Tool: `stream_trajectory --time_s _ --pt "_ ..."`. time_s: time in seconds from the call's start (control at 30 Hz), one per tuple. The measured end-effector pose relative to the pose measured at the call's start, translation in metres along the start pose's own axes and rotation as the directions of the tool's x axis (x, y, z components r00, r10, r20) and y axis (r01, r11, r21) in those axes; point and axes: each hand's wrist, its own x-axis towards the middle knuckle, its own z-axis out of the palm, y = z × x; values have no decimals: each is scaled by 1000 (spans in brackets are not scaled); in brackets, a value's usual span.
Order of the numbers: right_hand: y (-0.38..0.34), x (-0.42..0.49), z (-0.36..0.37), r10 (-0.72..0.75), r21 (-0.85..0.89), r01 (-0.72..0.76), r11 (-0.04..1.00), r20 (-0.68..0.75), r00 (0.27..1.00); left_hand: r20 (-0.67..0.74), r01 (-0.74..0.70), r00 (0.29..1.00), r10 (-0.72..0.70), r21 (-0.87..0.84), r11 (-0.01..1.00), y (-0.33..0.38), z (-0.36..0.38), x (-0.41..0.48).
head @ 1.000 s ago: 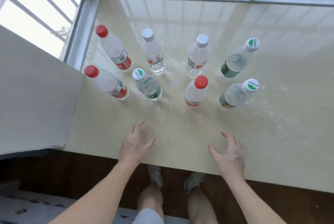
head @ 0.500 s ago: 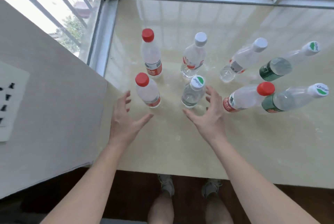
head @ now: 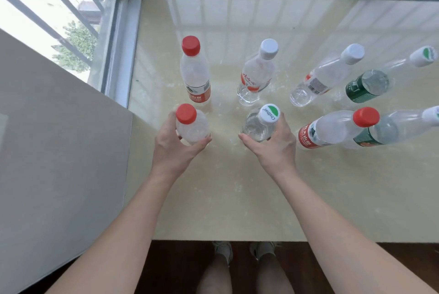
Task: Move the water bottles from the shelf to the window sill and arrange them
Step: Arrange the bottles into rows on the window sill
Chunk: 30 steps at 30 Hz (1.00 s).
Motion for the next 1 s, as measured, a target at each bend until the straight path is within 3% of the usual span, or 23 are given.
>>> stream_trajectory --time_s 1.0 --pt "-3 -8 2 -1 -48 1 999 -12 1000 39 6 999 -7 16 1000 -10 4 0"
